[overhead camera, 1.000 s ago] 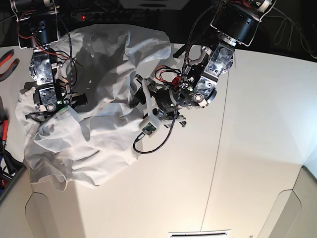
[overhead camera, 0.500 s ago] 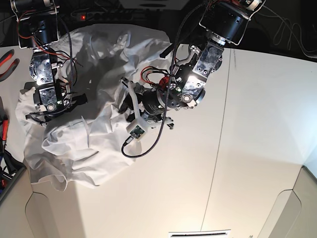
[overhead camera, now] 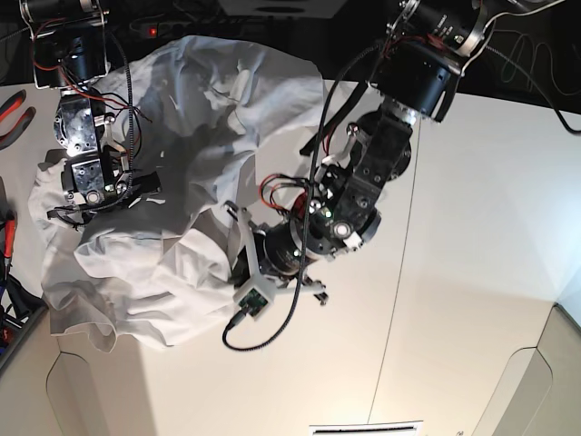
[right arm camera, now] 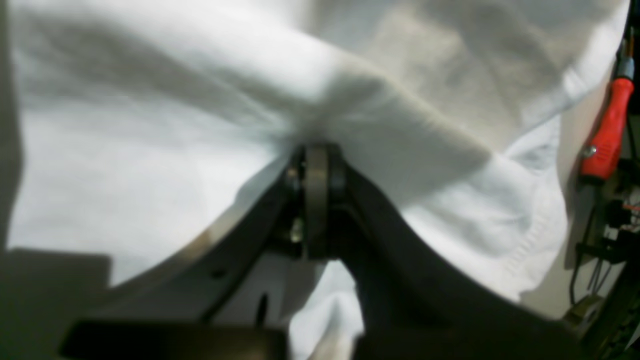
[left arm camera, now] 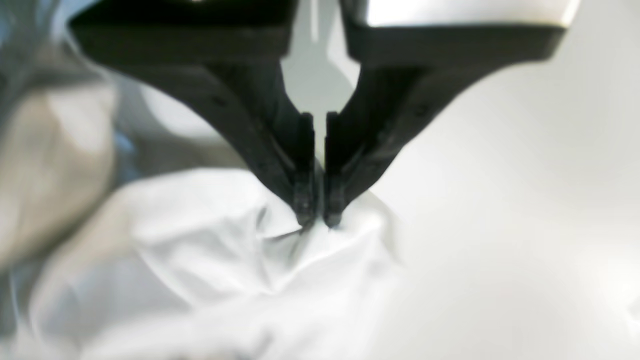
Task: Layout the t-shirt on the table in an organized manner, then fold the t-shirt properly
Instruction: 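Drag the grasped fabric with the left gripper away from the right gripper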
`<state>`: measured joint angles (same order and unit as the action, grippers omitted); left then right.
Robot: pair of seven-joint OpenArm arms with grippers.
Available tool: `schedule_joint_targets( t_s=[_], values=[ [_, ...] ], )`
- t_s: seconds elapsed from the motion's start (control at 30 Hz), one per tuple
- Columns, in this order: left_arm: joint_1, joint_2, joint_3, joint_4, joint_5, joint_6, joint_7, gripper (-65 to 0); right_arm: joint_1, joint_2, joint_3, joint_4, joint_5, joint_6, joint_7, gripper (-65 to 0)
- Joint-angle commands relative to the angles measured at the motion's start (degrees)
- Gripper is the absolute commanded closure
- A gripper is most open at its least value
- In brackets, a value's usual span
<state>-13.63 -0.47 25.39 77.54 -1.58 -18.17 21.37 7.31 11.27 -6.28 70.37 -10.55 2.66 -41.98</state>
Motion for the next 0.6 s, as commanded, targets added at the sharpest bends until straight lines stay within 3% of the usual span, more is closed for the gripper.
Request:
schedule_joint_targets(
  t_s=[0.0, 0.57],
  values=[
    [-2.4, 0.6, -0.1, 1.1, -0.5, 0.4, -1.6, 0.0, -0.4, -0.3, -0.2, -0.5, 2.6, 2.2, -1.7, 0.0],
    [-19.9, 0.6, -0.1, 1.1, -2.1, 0.4, -1.2, 0.0, -0.4, -0.3, -0.2, -0.5, 2.6, 2.2, -1.7, 0.0]
  ],
)
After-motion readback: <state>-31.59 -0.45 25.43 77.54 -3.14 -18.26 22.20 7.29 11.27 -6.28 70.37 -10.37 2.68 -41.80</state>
